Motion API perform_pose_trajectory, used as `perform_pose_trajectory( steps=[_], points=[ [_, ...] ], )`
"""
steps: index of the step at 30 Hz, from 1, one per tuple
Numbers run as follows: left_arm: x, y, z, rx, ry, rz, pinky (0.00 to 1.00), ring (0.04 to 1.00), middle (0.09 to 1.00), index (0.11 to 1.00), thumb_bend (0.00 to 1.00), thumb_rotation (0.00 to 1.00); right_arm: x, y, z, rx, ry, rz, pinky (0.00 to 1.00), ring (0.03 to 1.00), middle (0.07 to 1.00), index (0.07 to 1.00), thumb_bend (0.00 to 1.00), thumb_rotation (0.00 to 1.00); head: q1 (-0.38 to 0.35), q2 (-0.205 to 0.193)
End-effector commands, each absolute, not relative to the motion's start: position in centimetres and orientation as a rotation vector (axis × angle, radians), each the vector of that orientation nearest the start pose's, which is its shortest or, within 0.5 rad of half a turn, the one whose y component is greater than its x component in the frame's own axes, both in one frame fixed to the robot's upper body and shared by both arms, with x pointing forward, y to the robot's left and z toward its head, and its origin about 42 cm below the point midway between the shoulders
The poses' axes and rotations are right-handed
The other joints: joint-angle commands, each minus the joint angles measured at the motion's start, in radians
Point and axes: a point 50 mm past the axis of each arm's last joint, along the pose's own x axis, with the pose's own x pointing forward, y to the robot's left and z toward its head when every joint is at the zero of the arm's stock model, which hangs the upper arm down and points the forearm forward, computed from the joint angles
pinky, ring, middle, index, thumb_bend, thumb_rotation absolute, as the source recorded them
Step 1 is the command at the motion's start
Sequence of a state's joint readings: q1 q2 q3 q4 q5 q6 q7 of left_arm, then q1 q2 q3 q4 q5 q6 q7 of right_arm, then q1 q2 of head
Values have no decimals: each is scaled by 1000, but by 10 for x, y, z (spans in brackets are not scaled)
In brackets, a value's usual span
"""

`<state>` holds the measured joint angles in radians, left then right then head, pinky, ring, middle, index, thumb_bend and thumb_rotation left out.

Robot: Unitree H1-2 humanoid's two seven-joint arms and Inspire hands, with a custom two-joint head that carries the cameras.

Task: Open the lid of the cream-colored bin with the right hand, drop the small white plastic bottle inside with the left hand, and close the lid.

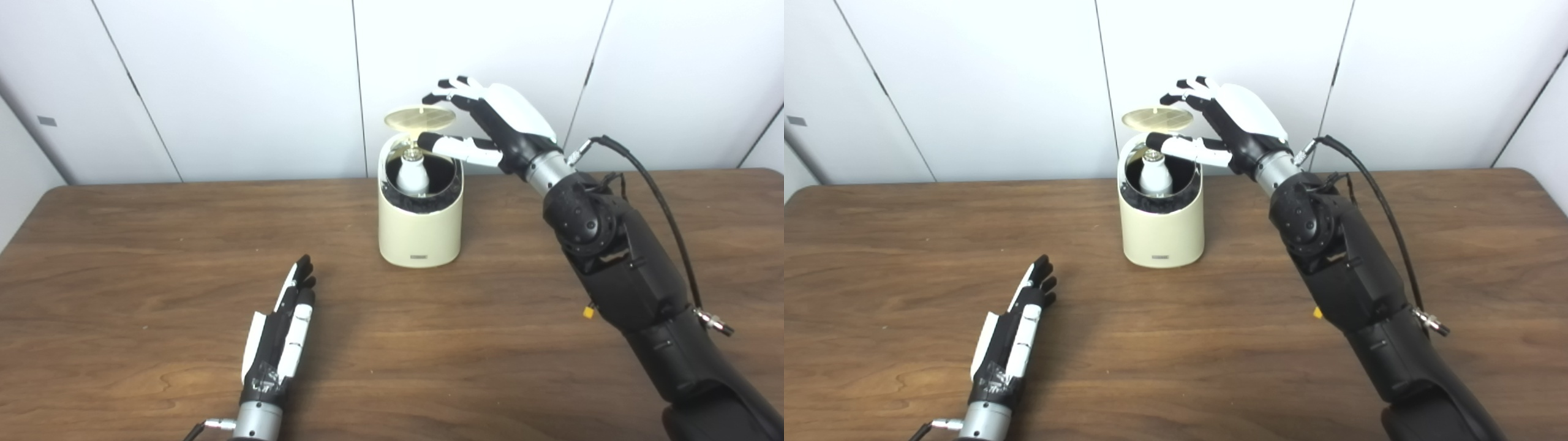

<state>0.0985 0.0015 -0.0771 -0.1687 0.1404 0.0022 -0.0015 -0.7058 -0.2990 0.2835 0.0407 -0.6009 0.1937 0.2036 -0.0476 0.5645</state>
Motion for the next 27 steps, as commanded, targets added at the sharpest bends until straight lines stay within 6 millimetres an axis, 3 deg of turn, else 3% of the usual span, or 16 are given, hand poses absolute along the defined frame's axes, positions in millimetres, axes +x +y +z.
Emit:
perform_pose_trajectory(
  steps=[1, 27],
  points=[
    [250, 191, 111, 138, -32, -64, 932, 963, 981, 1000, 529, 987, 444, -175, 340, -1035, -533, 205, 962, 1000, 960, 781, 694, 1000, -1, 2],
    [251, 191, 109, 158, -8, -48, 911, 961, 993, 1000, 530, 977, 398, -169, 307, -1138, -501, 302, 1000, 1000, 946, 769, 701, 1000, 10, 11]
  ],
)
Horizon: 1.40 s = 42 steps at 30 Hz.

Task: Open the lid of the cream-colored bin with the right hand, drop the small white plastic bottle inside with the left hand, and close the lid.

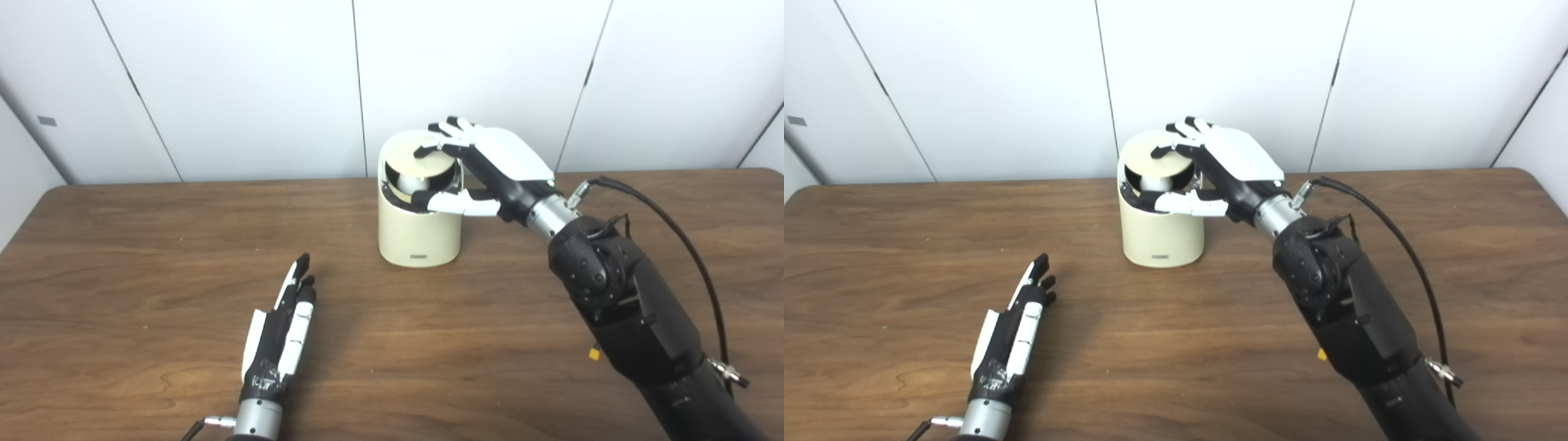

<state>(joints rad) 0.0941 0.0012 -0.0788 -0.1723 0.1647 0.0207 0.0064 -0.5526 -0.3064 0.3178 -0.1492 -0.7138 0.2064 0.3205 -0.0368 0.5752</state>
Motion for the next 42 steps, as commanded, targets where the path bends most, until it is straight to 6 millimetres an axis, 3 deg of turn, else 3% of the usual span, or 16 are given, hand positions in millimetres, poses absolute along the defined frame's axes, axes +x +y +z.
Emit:
perform_pose_trajectory(
  steps=[1, 11, 22, 31, 42],
  points=[
    [251, 191, 109, 153, -9, -48, 914, 963, 992, 1000, 527, 973, 396, -170, 305, -1141, -501, 307, 1000, 1000, 946, 770, 699, 1000, 0, 0],
    [251, 190, 109, 153, -10, -42, 903, 956, 993, 1000, 541, 942, 390, -179, 293, -1141, -470, 322, 1000, 1000, 947, 771, 681, 1000, 6, 5],
    [252, 190, 111, 147, -26, -27, 903, 956, 995, 1000, 530, 930, 398, -187, 284, -1099, -421, 327, 1000, 1000, 952, 772, 676, 1000, 7, 7],
    [252, 190, 112, 137, -36, -26, 909, 961, 988, 1000, 549, 926, 399, -182, 278, -1159, -427, 348, 1000, 1000, 967, 766, 709, 1000, 6, 11],
    [253, 187, 113, 120, -53, -23, 946, 974, 990, 1000, 566, 905, 400, -174, 273, -1228, -448, 366, 1000, 1000, 1000, 688, 732, 1000, 10, 13]
  ],
)
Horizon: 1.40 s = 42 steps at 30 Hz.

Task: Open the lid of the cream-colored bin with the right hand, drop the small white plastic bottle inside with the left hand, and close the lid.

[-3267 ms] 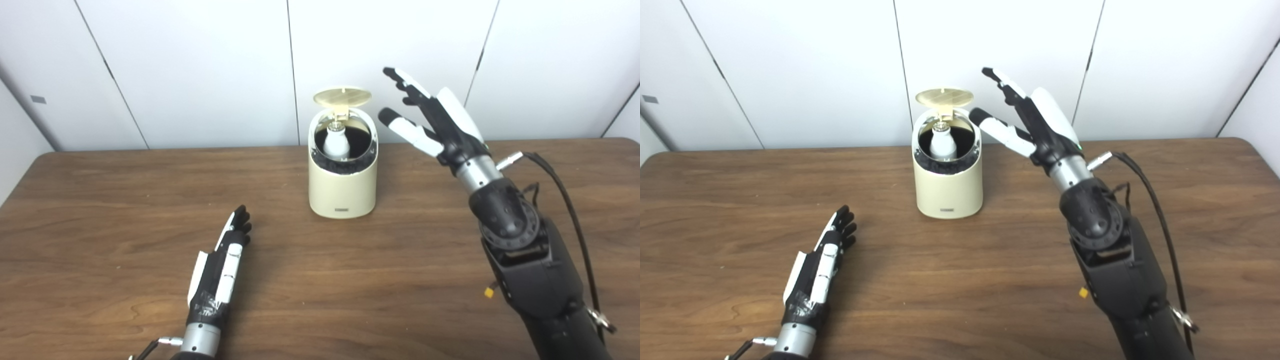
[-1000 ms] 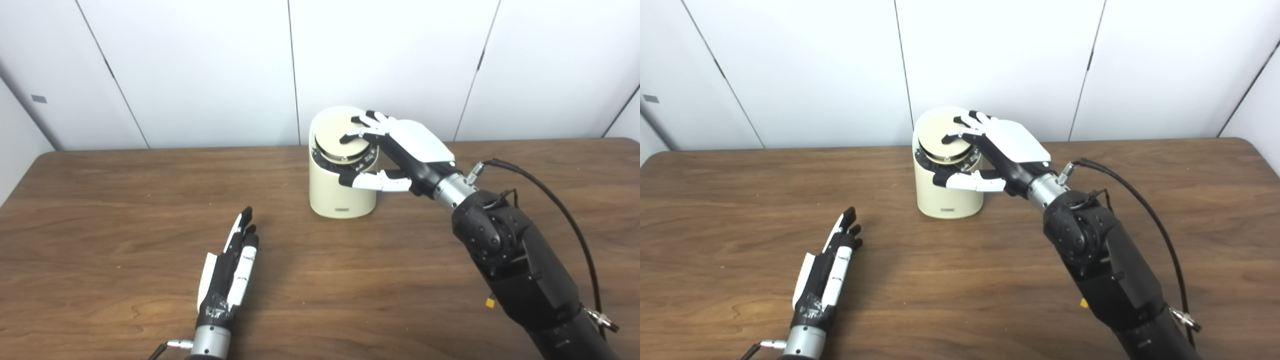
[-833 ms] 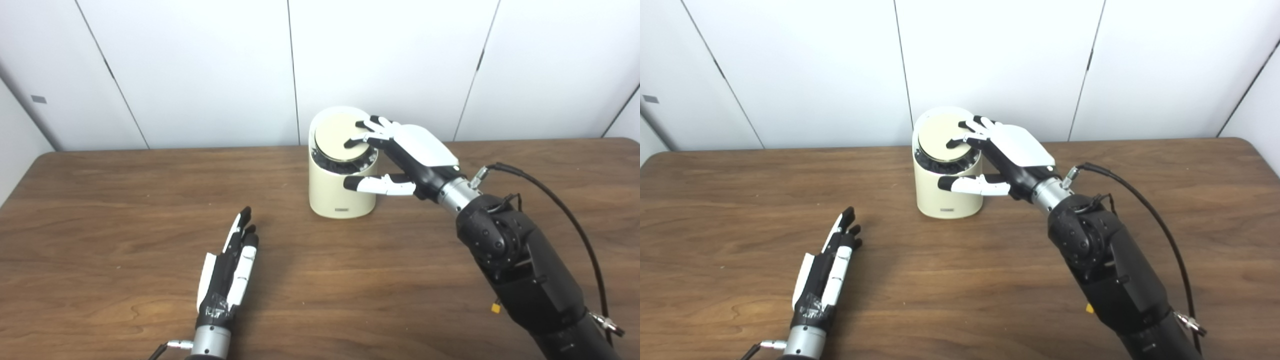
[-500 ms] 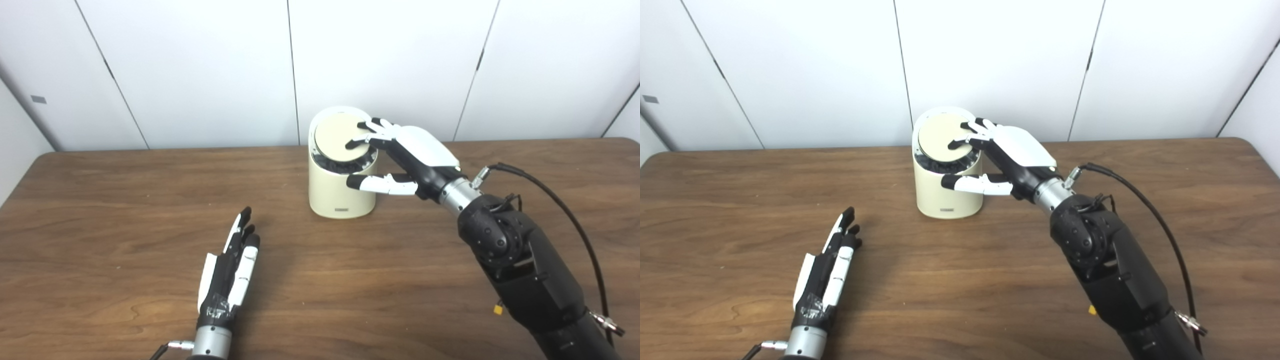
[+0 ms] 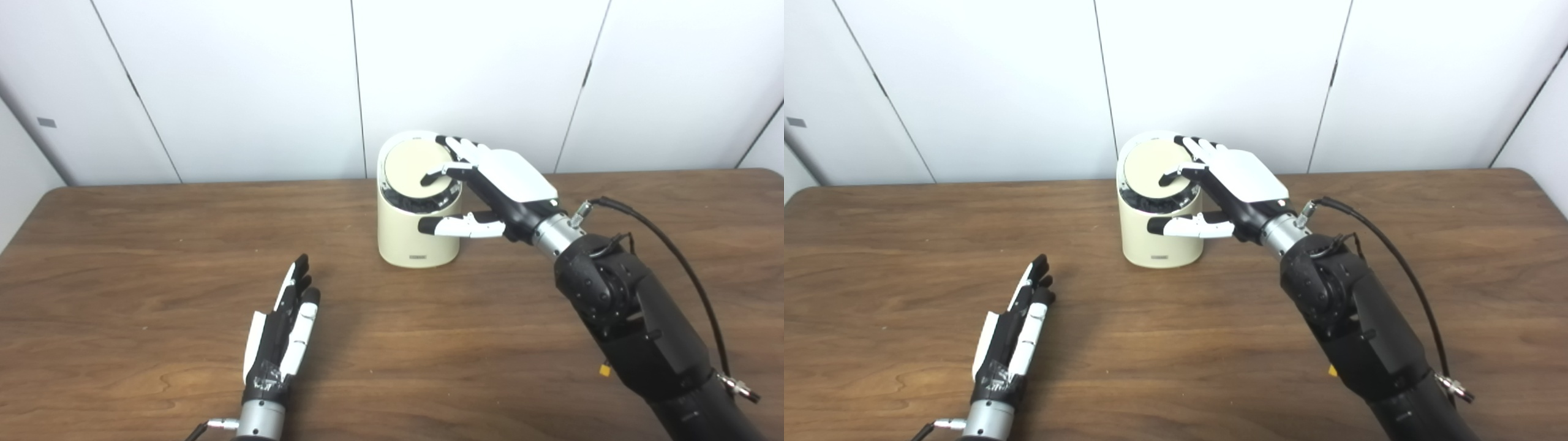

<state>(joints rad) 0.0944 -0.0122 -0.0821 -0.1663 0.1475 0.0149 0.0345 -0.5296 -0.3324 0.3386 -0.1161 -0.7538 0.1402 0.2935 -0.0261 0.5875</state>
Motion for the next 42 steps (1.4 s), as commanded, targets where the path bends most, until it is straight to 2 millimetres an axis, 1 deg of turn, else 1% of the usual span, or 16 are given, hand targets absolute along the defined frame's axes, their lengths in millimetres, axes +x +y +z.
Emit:
perform_pose_trajectory(
  steps=[1, 6, 10, 12, 15, 17, 20, 22, 25, 28, 33, 35, 36, 37, 39, 42],
  points=[
    [254, 187, 113, 123, -53, -22, 938, 970, 989, 1000, 570, 909, 400, -174, 273, -1229, -448, 365, 1000, 1000, 1000, 685, 730, 1000, 0, 0],
    [254, 187, 113, 119, -54, -20, 956, 976, 990, 1000, 573, 903, 398, -174, 276, -1212, -452, 348, 1000, 1000, 1000, 708, 717, 1000, 4, 0],
    [253, 188, 113, 123, -55, -28, 959, 980, 995, 1000, 552, 891, 393, -176, 288, -1169, -451, 322, 1000, 1000, 996, 754, 704, 1000, 3, 3],
    [253, 188, 112, 136, -48, -28, 954, 975, 994, 1000, 540, 884, 390, -179, 295, -1113, -452, 295, 1000, 1000, 984, 781, 690, 1000, 0, -1],
    [252, 188, 111, 153, -35, -33, 949, 974, 997, 1000, 519, 882, 386, -187, 300, -973, -444, 257, 999, 1000, 971, 822, 662, 1000, 0, 0],
    [252, 188, 111, 166, -25, -32, 960, 974, 996, 1000, 529, 894, 383, -193, 300, -909, -425, 240, 1000, 1000, 974, 857, 659, 1000, 1, -1],
    [252, 189, 111, 167, -17, -25, 955, 974, 993, 1000, 520, 887, 377, -200, 299, -874, -406, 225, 1000, 1000, 979, 909, 647, 1000, -1, 0],
    [253, 190, 111, 161, -19, -22, 969, 979, 994, 1000, 511, 877, 373, -206, 297, -874, -400, 213, 1000, 1000, 976, 925, 612, 1000, -1, -2],
    [255, 191, 110, 142, -35, -24, 940, 971, 989, 1000, 486, 852, 365, -218, 286, -864, -381, 194, 985, 1000, 978, 944, 590, 1000, 0, -1],
    [256, 193, 110, 128, -43, -26, 933, 965, 984, 1000, 491, 841, 355, -231, 272, -804, -336, 172, 945, 999, 986, 957, 614, 1000, 6, -1],
    [256, 201, 113, 83, -56, -17, 967, 970, 981, 1000, 532, 830, 334, -255, 242, -639, -272, 147, 946, 983, 983, 971, 597, 1000, 11, 2],
    [255, 208, 113, 64, -56, -8, 966, 968, 979, 1000, 575, 824, 325, -261, 230, -535, -238, 134, 955, 976, 979, 969, 626, 1000, 12, 3],
    [254, 211, 113, 56, -57, -3, 957, 963, 974, 1000, 593, 821, 319, -264, 223, -477, -217, 129, 982, 988, 984, 967, 654, 1000, 10, 2],
    [253, 215, 114, 50, -58, 3, 950, 960, 970, 1000, 594, 822, 315, -265, 218, -434, -201, 126, 991, 994, 990, 968, 665, 1000, 11, 3],
    [248, 223, 116, 31, -67, 11, 949, 963, 969, 1000, 556, 827, 305, -271, 206, -350, -171, 117, 999, 999, 998, 975, 692, 1000, 10, 4],
    [240, 235, 119, 11, -99, 19, 975, 974, 978, 1000, 517, 888, 293, -276, 189, -210, -143, 94, 1000, 1000, 1000, 985, 741, 1000, 7, 6]
  ],
)
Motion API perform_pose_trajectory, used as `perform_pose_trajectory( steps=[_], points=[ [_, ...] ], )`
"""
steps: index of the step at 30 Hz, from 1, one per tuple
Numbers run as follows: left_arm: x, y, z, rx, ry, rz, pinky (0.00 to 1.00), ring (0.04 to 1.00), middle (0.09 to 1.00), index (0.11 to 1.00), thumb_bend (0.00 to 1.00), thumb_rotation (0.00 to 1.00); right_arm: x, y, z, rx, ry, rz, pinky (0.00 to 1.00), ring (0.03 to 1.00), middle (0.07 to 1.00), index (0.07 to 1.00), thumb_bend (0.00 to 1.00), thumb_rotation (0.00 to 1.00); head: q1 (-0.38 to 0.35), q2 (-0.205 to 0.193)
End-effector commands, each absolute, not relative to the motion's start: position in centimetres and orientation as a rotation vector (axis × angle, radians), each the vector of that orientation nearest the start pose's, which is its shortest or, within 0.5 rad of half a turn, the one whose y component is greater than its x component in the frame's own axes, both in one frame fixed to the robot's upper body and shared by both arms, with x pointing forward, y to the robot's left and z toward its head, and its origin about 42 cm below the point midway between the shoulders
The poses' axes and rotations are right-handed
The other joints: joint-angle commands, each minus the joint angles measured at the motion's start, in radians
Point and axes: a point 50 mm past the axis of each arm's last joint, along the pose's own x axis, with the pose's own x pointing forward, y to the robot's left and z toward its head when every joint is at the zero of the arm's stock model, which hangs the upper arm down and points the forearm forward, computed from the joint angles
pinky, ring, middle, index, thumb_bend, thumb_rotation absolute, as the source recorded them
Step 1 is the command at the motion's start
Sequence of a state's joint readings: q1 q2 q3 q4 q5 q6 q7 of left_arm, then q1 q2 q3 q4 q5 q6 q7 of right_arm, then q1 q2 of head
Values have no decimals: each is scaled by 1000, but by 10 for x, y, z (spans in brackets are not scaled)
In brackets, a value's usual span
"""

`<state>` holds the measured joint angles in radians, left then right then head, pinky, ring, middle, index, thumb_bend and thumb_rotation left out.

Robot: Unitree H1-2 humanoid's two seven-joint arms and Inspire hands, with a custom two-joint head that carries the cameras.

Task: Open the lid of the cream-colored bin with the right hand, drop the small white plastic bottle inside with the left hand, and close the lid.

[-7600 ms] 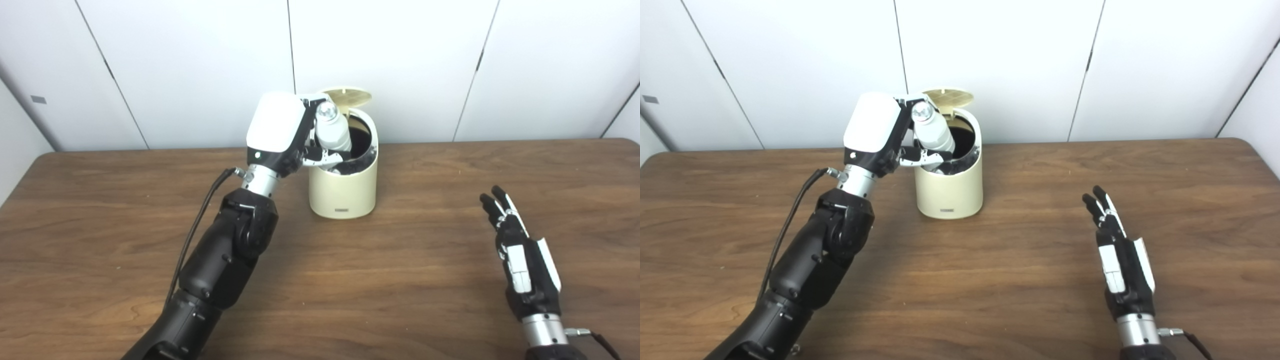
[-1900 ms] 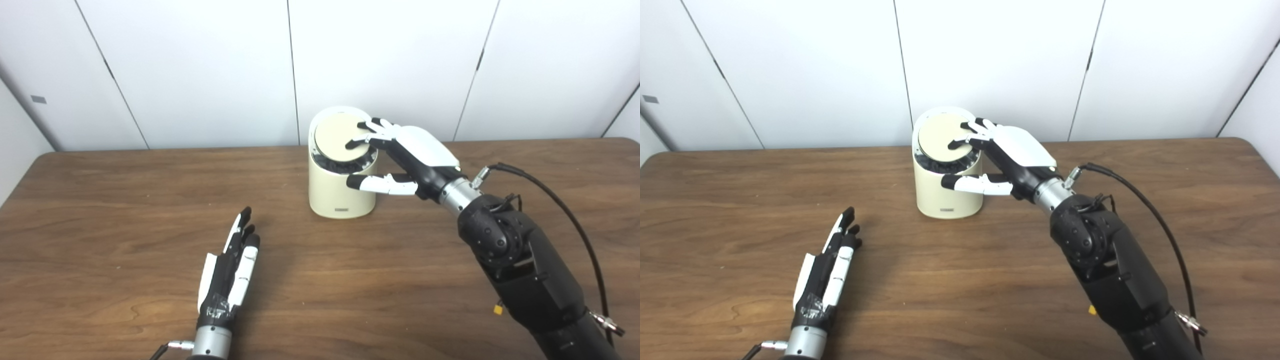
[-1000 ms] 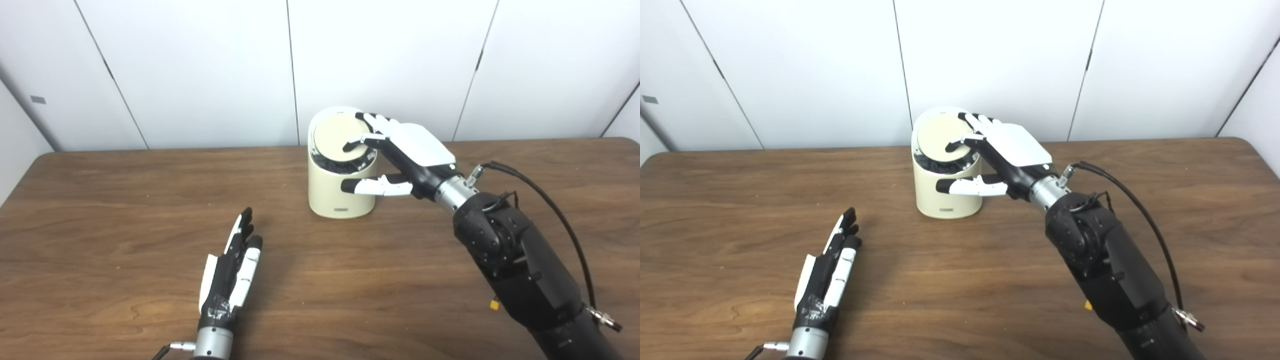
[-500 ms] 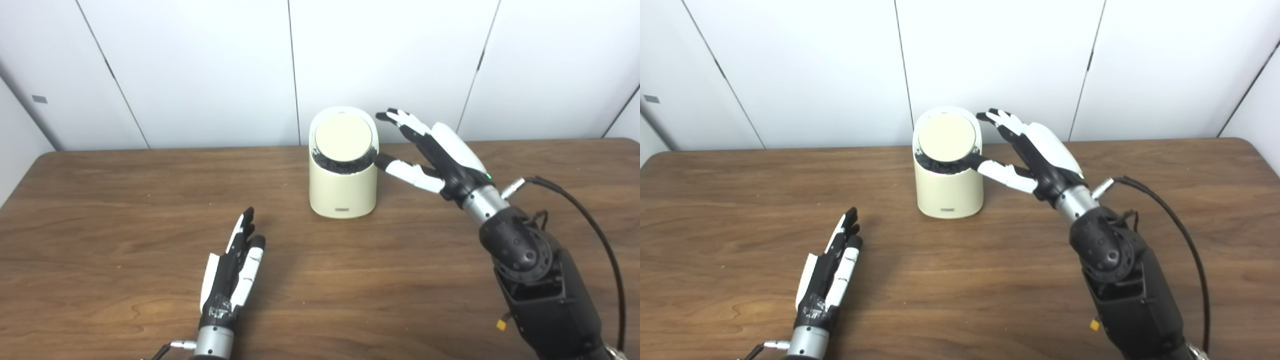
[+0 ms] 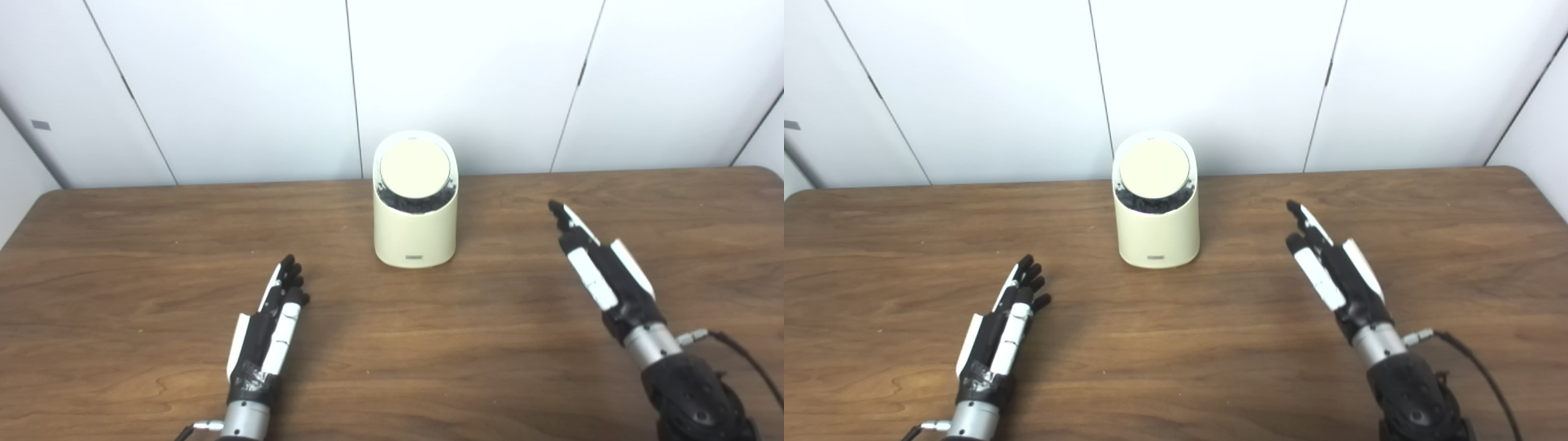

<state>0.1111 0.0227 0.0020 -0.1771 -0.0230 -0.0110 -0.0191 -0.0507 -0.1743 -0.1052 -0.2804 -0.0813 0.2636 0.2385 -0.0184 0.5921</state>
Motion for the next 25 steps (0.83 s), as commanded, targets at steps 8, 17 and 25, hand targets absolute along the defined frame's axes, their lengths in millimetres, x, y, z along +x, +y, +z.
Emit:
perform_pose_trajectory(
  steps=[8, 17, 25],
  points=[
    [216, 253, 124, -11, -157, 63, 1000, 1000, 1000, 1000, 552, 1000, 268, -279, 150, -3, -145, 45, 1000, 1000, 1000, 1000, 691, 1000, 4, 3],
    [196, 266, 118, -30, -129, 136, 1000, 999, 1000, 1000, 489, 991, 242, -283, 130, 28, -138, 14, 1000, 1000, 1000, 1000, 664, 1000, 12, 31],
    [194, 272, 125, 3, -118, 155, 1000, 987, 984, 1000, 499, 997, 224, -285, 124, 6, -134, -12, 1000, 1000, 1000, 1000, 672, 1000, 1, 73]
  ],
)
